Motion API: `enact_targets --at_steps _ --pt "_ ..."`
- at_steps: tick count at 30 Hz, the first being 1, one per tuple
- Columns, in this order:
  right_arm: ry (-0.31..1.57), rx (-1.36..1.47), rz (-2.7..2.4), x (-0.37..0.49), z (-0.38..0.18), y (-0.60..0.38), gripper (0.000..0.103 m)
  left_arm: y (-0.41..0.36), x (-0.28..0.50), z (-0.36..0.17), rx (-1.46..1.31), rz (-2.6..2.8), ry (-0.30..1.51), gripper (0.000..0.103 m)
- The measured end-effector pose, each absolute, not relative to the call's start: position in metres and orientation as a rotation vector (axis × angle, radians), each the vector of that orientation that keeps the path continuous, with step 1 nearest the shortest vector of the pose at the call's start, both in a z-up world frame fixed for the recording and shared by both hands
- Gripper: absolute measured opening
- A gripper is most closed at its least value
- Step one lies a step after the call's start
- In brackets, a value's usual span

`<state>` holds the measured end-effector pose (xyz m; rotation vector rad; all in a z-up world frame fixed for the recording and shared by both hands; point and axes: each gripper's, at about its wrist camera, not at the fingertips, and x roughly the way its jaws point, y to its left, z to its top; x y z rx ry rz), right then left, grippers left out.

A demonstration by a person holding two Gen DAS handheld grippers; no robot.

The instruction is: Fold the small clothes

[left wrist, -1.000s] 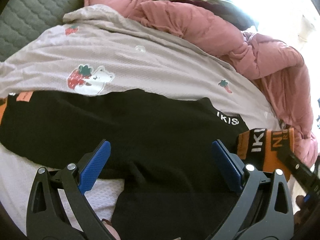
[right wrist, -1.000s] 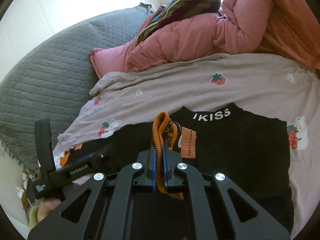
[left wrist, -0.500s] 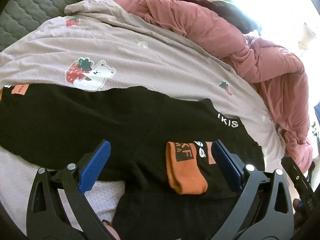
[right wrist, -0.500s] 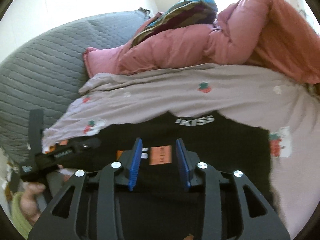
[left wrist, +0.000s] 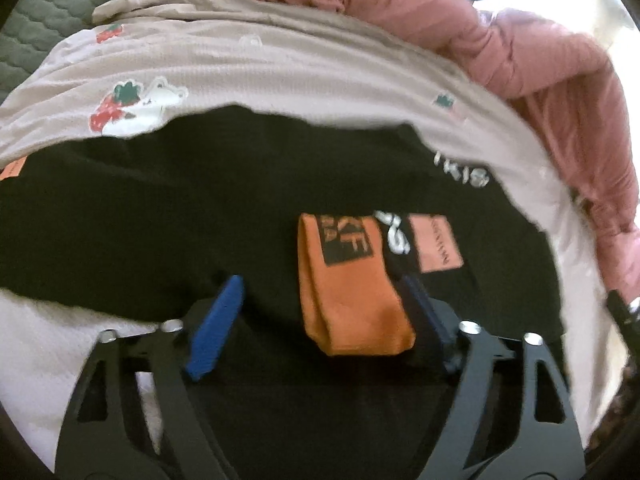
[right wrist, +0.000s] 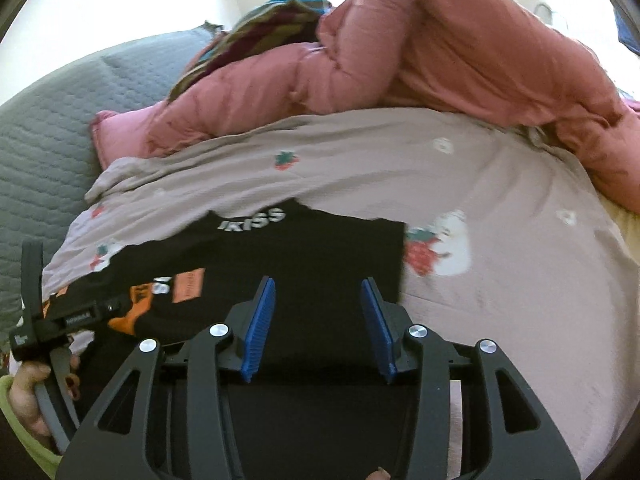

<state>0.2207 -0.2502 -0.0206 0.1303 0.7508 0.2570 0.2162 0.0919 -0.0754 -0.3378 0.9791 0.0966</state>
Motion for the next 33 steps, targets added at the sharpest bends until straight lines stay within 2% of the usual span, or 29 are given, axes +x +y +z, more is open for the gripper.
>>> enact_targets --at_steps 3,4,5,7,9,10,11,12,27,30,33 --pt "0.758 0.145 0.240 0.220 -0.026 -0.262 0.043 0.074 0.217 -0.081 -0.235 0.127 0.973 0.076" --pt "0.758 0.151 0.236 0.220 -0.026 -0.265 0.043 0.069 0.217 -0.082 -0.214 0.125 0.970 0.067" --pt "0.759 0.154 0.233 0.219 -0.027 -0.269 0.043 0.065 0.217 -0.082 -0.193 0.115 0.972 0.052" --pt "0.764 0.156 0.228 0.219 -0.029 -0.274 0.043 0.059 0.217 -0.081 -0.145 0.109 0.967 0.046" --pt "0.769 0.156 0.226 0.220 -0.031 -0.277 0.043 0.055 0.216 -0.078 -0.114 0.106 0.945 0.031" --pt "0.775 0.154 0.226 0.220 -0.032 -0.278 0.043 0.054 0.216 -0.076 -0.100 0.118 0.936 0.014" --pt "0.785 0.151 0.224 0.221 -0.034 -0.279 0.043 0.056 0.215 -0.073 -0.094 0.118 0.916 0.003" --pt "0.793 0.152 0.222 0.222 -0.036 -0.279 0.043 0.058 0.216 -0.071 -0.100 0.111 0.909 0.001" --pt "0.800 0.125 0.278 0.219 -0.036 -0.264 0.043 0.112 0.198 -0.039 -0.261 0.098 0.862 0.000" --pt "0.793 0.121 0.300 0.219 -0.033 -0.257 0.043 0.105 0.198 -0.036 -0.256 0.055 0.843 0.017" --pt "0.796 0.101 0.331 0.221 -0.030 -0.246 0.048 0.076 0.200 -0.040 -0.176 -0.017 0.855 0.021"
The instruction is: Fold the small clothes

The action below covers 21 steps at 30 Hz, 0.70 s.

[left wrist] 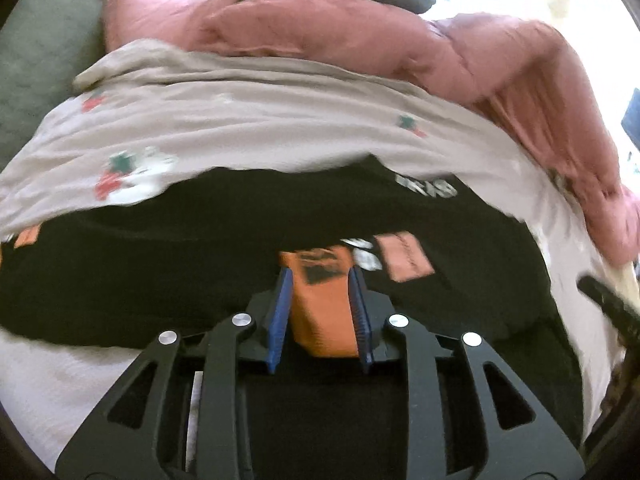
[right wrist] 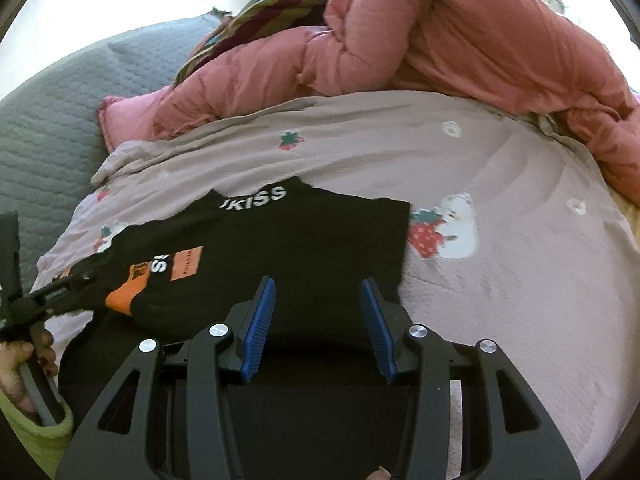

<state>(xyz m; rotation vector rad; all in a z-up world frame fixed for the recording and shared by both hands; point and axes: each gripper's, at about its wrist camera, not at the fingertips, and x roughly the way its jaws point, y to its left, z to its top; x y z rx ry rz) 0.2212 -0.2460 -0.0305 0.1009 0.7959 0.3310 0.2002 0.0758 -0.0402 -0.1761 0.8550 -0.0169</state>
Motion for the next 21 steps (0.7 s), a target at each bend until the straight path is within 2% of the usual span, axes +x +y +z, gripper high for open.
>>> enact_targets --at_steps 5,8,17,21 --pt "0.841 0.041 0.401 0.228 -0.038 -0.217 0.049 0.056 0.209 -0.072 -0.079 0.014 0.991 0.027" --pt "0.878 0.015 0.400 0.232 -0.049 -0.208 0.049 0.066 0.210 -0.079 -0.111 0.043 1.015 0.044" --pt "1.005 0.010 0.320 0.250 -0.096 -0.213 0.050 0.075 0.207 -0.080 -0.145 0.028 1.016 0.044" --pt "0.993 0.050 0.337 0.245 -0.089 -0.217 0.057 0.073 0.207 -0.073 -0.128 0.020 0.994 0.043"
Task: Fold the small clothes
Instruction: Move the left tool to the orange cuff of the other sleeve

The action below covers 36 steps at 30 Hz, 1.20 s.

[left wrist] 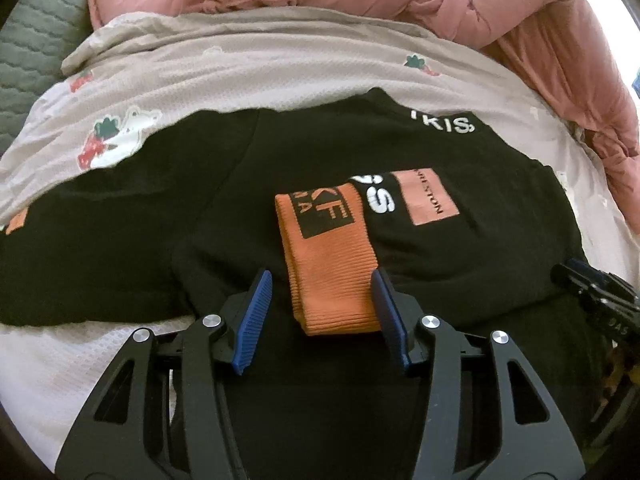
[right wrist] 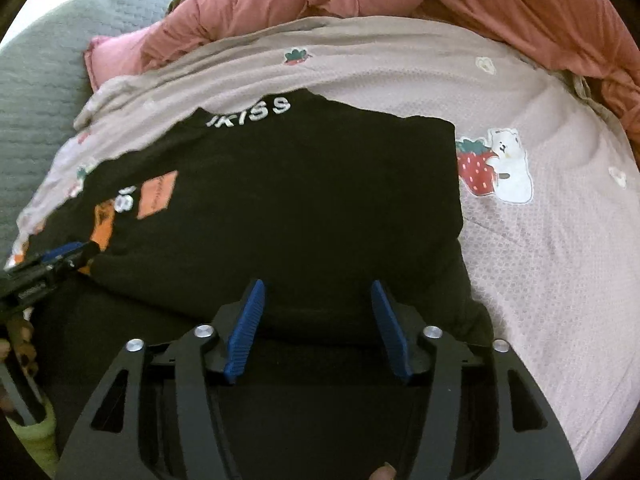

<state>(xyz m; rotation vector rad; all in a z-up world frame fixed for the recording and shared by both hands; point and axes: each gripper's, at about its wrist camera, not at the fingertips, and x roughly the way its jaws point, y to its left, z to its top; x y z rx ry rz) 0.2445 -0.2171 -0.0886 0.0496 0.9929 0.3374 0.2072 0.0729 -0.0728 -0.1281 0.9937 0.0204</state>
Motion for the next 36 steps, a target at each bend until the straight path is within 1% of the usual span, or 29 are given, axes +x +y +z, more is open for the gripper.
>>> enact_targets --at_steps 1,2,3,4,5,6,7,8,9,10,11,12,14,18,20,23,36 --pt "0.986 0.059 0.338 0.242 -0.086 -0.219 0.059 0.073 0.206 -0.071 -0.123 0.019 0.988 0.043" --pt "0.974 0.065 0.339 0.238 -0.082 -0.221 0.067 0.072 0.203 -0.068 -0.121 0.014 0.979 0.044" --pt "0.967 0.070 0.339 0.236 -0.080 -0.221 0.070 0.073 0.201 -0.064 -0.121 0.007 0.969 0.048" --pt "0.960 0.077 0.341 0.234 -0.077 -0.221 0.071 0.073 0.198 -0.060 -0.121 0.001 0.956 0.057" --pt "0.954 0.087 0.347 0.232 -0.074 -0.221 0.071 0.074 0.196 -0.057 -0.122 -0.002 0.945 0.063" --pt "0.950 0.097 0.354 0.230 -0.070 -0.221 0.074 0.075 0.194 -0.053 -0.121 -0.002 0.932 0.064" --pt "0.946 0.099 0.354 0.230 -0.068 -0.219 0.083 0.076 0.190 -0.049 -0.115 0.001 0.917 0.064" --pt "0.937 0.100 0.353 0.229 -0.065 -0.218 0.087 0.076 0.188 -0.046 -0.112 0.003 0.906 0.069" --pt "0.922 0.100 0.356 0.226 -0.060 -0.217 0.087 0.078 0.185 -0.043 -0.110 0.008 0.892 0.073" --pt "0.911 0.097 0.362 0.224 -0.057 -0.215 0.088 0.080 0.181 -0.040 -0.110 0.010 0.882 0.075" --pt "0.897 0.088 0.370 0.221 -0.052 -0.212 0.093 0.082 0.179 -0.038 -0.116 0.010 0.877 0.075" --pt "0.887 0.079 0.369 0.219 -0.049 -0.209 0.094 0.083 0.177 -0.036 -0.122 0.012 0.872 0.076" --pt "0.870 0.069 0.369 0.216 -0.044 -0.206 0.094 0.087 0.171 -0.031 -0.126 0.022 0.851 0.085" --pt "0.841 0.046 0.385 0.209 -0.035 -0.197 0.096 0.094 0.163 -0.027 -0.119 0.039 0.835 0.086" --pt "0.829 0.037 0.392 0.206 -0.031 -0.192 0.096 0.101 0.160 -0.023 -0.134 0.060 0.822 0.093" --pt "0.813 0.016 0.416 0.200 -0.021 -0.179 0.098 0.111 0.154 -0.018 -0.152 0.094 0.802 0.093" --pt "0.743 -0.051 0.504 0.180 0.009 -0.127 0.098 0.183 0.133 -0.009 -0.246 0.262 0.753 0.093"
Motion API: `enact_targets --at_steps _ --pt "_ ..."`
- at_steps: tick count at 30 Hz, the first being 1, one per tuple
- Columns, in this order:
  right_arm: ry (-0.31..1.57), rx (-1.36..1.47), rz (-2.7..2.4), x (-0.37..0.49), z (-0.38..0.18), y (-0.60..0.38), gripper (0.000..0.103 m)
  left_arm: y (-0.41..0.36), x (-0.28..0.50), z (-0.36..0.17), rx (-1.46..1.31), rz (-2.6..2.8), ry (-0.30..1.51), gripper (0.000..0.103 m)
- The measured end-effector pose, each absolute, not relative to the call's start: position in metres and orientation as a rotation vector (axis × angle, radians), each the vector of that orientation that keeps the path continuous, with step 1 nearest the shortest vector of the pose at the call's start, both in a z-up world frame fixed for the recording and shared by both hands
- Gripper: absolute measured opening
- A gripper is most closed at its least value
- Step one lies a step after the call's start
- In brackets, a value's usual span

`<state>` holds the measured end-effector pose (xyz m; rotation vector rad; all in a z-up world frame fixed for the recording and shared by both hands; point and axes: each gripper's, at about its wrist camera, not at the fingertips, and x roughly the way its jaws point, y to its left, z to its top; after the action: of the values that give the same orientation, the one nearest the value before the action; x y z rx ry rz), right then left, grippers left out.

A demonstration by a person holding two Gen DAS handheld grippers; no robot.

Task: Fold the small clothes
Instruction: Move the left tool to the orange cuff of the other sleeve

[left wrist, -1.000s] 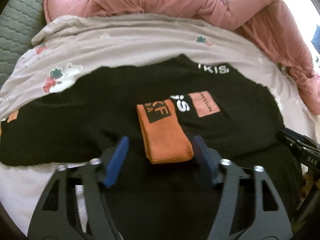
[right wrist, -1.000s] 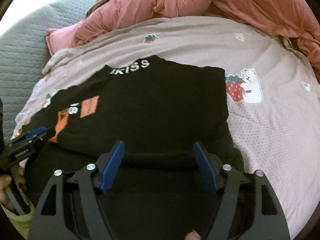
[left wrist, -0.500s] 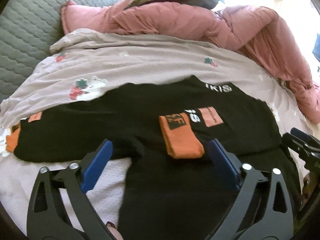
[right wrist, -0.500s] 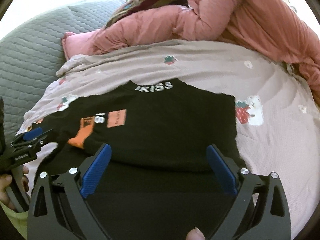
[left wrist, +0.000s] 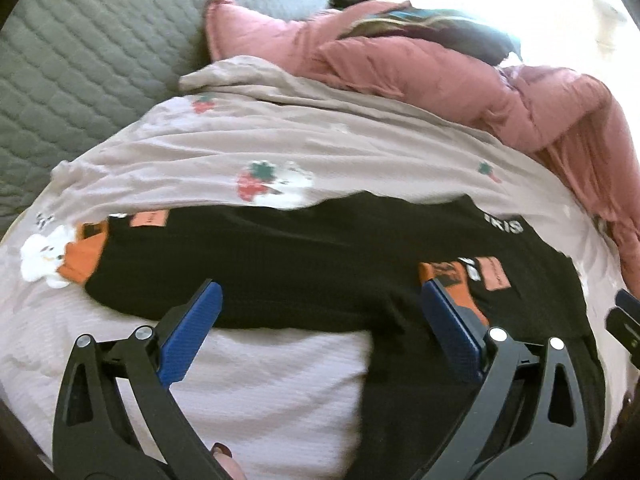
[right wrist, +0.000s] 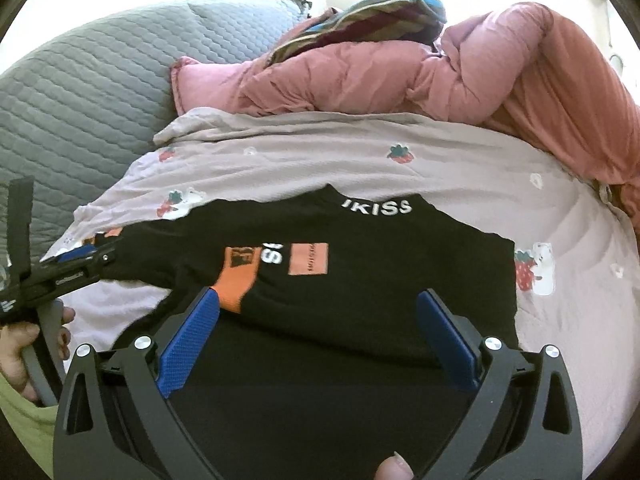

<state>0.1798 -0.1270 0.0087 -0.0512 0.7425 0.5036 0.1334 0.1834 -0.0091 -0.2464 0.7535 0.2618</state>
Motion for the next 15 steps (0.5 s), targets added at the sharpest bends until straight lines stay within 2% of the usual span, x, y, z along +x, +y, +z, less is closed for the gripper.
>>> enact_targets --at_steps 15 --pt "0.679 -0.114 0.578 0.177 0.025 -0.065 0.098 0.237 0.111 0.007 -0.294 0.450 0.646 0.093"
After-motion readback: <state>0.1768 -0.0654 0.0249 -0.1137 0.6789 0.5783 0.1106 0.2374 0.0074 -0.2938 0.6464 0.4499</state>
